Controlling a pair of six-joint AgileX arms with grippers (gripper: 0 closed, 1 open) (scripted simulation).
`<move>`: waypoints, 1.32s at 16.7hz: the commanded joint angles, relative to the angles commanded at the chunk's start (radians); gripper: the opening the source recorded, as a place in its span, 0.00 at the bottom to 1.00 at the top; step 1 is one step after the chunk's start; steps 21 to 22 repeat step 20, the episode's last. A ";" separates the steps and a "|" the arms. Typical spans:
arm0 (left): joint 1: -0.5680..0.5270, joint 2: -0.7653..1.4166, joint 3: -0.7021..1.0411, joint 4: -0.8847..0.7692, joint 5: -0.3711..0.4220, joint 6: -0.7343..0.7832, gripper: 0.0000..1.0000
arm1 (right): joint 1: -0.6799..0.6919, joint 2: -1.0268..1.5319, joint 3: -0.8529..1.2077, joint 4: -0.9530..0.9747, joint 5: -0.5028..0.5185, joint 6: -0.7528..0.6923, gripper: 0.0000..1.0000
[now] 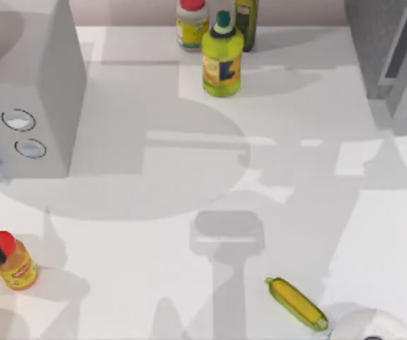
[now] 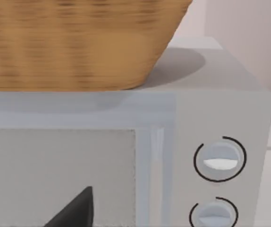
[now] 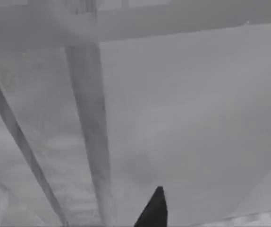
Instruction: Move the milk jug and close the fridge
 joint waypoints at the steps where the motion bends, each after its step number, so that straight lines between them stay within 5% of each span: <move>1: 0.000 0.000 0.000 0.000 0.000 0.000 1.00 | 0.017 -0.003 -0.009 0.006 0.015 0.016 1.00; 8: 0.000 0.000 0.000 0.000 0.000 0.000 1.00 | 0.008 0.016 0.000 -0.001 0.025 0.017 1.00; 17: 0.000 0.000 0.000 0.000 0.000 0.000 1.00 | 0.009 0.311 0.380 -0.065 0.031 0.018 1.00; 22: 0.000 0.000 0.000 0.000 0.000 0.000 1.00 | 0.009 0.361 0.431 -0.082 0.032 0.020 1.00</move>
